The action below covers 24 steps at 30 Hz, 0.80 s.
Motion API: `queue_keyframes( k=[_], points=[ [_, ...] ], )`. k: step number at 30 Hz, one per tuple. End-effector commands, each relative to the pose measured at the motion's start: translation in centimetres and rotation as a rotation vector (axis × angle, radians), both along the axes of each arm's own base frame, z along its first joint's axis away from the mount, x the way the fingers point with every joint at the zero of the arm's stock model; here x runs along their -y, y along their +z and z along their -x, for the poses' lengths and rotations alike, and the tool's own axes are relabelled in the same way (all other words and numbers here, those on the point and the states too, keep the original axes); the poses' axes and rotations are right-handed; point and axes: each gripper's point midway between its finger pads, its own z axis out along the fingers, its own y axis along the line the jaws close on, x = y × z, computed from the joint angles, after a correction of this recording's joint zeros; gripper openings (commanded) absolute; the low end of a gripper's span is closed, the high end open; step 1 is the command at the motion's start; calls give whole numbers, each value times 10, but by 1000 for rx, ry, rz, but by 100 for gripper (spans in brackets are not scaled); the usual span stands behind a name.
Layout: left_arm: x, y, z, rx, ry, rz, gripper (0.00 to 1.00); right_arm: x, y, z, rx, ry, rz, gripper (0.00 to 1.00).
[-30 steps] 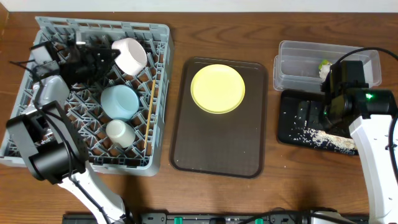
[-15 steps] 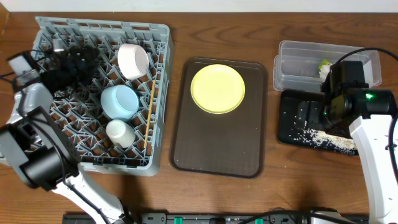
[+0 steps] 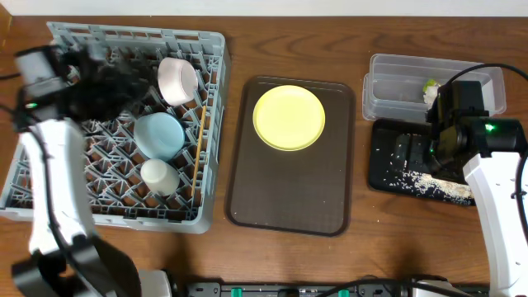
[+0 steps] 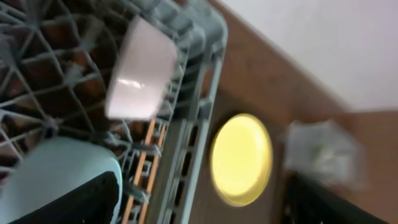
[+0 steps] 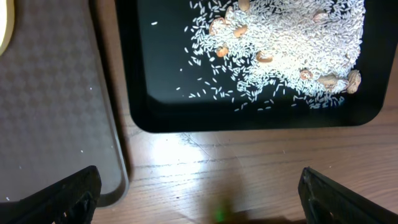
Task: Sort waste into correct bins and load items into the dishwasher
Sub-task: 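Reach the left gripper to the tray and grasp the yellow plate edge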
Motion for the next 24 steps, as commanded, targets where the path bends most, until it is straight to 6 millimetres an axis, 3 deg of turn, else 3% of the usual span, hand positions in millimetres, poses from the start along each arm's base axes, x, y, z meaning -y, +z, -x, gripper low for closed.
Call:
queue_keyframes(
  k=[1,7,10,16,24],
  points=[
    [15,-8,6,-30,-7,-269,92,5,6,0,21,-77,3,99],
    [132,-17,24,-13,-299,-318,93,24,5,10,-9,-188,59,99],
    [177,-24,35,-3,-417,-325,93,33,5,14,-19,-244,54,99],
    [228,-63,41,-9,-509,-504,93,40,4,15,-20,-304,-7,99],
    [297,-140,54,-16,-713,-649,87,43,4,16,-20,-314,-6,99]
  ],
)
